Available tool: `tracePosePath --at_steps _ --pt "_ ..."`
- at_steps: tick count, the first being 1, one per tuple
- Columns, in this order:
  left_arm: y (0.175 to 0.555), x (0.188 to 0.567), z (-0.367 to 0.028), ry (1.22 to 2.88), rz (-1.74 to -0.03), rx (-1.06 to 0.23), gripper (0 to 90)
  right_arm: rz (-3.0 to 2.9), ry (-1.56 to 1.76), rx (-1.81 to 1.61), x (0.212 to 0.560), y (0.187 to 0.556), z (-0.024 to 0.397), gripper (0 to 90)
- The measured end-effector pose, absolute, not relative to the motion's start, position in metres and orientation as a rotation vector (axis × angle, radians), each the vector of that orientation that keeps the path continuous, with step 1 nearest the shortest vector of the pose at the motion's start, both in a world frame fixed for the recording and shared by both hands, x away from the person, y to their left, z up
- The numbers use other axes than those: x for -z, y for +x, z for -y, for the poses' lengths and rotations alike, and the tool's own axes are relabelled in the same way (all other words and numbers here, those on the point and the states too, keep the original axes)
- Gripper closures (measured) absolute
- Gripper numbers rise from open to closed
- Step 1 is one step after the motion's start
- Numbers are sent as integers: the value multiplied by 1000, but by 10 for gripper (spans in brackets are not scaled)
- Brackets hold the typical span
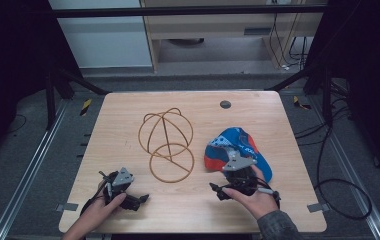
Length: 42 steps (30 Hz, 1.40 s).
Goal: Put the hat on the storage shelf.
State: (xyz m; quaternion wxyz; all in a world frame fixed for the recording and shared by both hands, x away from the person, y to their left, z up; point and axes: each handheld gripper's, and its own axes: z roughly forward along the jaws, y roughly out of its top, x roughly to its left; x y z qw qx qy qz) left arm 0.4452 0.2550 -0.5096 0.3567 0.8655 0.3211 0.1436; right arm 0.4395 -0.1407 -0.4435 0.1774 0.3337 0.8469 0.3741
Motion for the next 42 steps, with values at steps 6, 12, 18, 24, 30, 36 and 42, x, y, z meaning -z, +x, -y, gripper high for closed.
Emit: tracePosePath --at_steps 6,12,18,24,30,36,42 --pt "445 510 -255 2235 -829 -371 0 -2376 981 -981 429 451 166 121" --pt "445 510 -255 2235 -829 -371 0 -2399 1029 -910 421 462 182 135" --pt "445 510 -255 2234 -830 -371 0 -2432 1052 -870 413 469 195 155" --pt "445 510 -255 2235 -830 -370 0 -2471 1079 -846 398 485 206 212" --pt "445 510 -255 2236 -828 -371 0 -2516 1107 -813 397 505 205 245" --pt "445 509 -255 2240 -827 -371 0 -2550 1141 -829 400 515 202 279" --pt "445 510 -255 2234 -829 -371 0 -2555 1157 -817 404 522 202 298"
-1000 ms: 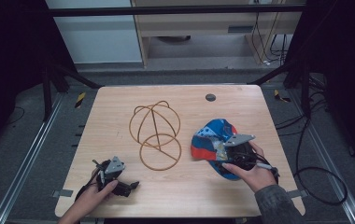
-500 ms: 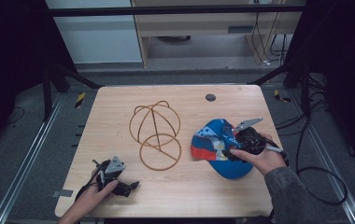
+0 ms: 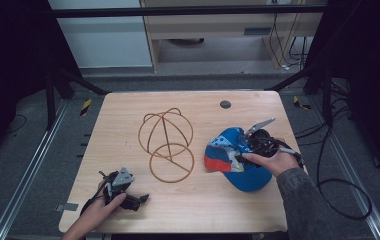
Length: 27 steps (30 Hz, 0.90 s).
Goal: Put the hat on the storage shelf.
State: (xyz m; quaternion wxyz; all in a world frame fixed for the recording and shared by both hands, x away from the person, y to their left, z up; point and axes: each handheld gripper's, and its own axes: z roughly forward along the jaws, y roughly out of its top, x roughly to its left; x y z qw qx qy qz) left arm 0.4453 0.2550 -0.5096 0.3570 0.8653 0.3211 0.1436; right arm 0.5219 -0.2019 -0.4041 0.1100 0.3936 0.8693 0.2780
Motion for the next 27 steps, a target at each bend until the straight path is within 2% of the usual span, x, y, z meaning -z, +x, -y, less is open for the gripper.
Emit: tracePosePath --at_steps 10,17,20,21,22,27 --pt "445 510 -255 2236 -828 -370 0 -2549 1230 -811 412 535 194 367" --pt "445 510 -255 2235 -828 -371 0 -2556 1249 -789 416 538 193 469" --pt "445 510 -255 2236 -828 -370 0 -2562 1238 -784 418 540 192 518" --pt "445 510 -255 2236 -828 -371 0 -2567 1248 -774 419 541 192 565" --pt "445 509 -255 2237 -827 -371 0 -2567 1248 -774 419 541 192 565" --pt "445 510 -255 2235 -828 -371 0 -2587 1225 -766 421 541 192 720"
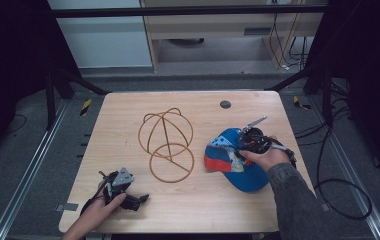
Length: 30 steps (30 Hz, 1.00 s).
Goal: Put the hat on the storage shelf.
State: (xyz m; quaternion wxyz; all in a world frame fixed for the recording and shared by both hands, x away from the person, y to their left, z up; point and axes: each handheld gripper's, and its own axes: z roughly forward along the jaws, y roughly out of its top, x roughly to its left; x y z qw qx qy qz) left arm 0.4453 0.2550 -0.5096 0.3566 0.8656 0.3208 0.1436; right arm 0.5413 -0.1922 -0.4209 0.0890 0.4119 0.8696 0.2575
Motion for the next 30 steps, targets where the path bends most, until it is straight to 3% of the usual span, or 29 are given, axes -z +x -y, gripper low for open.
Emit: tracePosePath --at_steps 3,9,21,30 --pt "445 510 -255 2235 -829 -370 0 -2593 1214 -771 421 541 192 812" --pt "445 510 -255 2235 -829 -370 0 -2604 1205 -783 420 540 192 890" --pt "445 510 -255 2235 -829 -370 0 -2578 1178 -860 405 528 203 899" --pt "445 510 -255 2235 -829 -370 0 -2529 1111 -928 374 517 210 900"
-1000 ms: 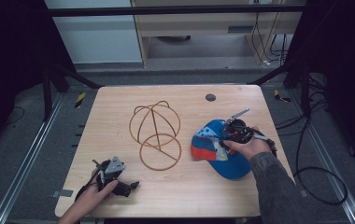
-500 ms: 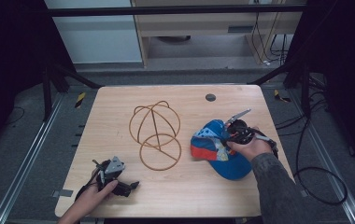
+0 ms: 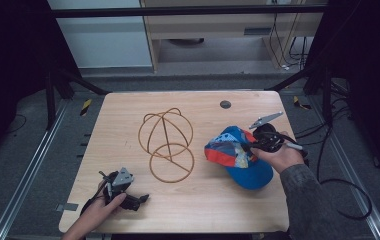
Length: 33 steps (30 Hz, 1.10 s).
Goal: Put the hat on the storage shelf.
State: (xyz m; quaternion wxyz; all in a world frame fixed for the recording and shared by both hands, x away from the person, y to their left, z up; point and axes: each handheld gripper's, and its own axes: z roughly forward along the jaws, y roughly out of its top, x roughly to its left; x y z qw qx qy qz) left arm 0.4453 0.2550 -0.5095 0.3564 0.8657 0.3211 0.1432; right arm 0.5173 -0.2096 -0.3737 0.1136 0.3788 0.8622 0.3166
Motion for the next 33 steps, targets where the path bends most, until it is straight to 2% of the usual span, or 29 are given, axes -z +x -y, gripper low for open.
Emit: tracePosePath --at_steps 33 --pt "445 510 -255 2233 -830 -371 0 -2408 931 -1058 264 500 200 900"
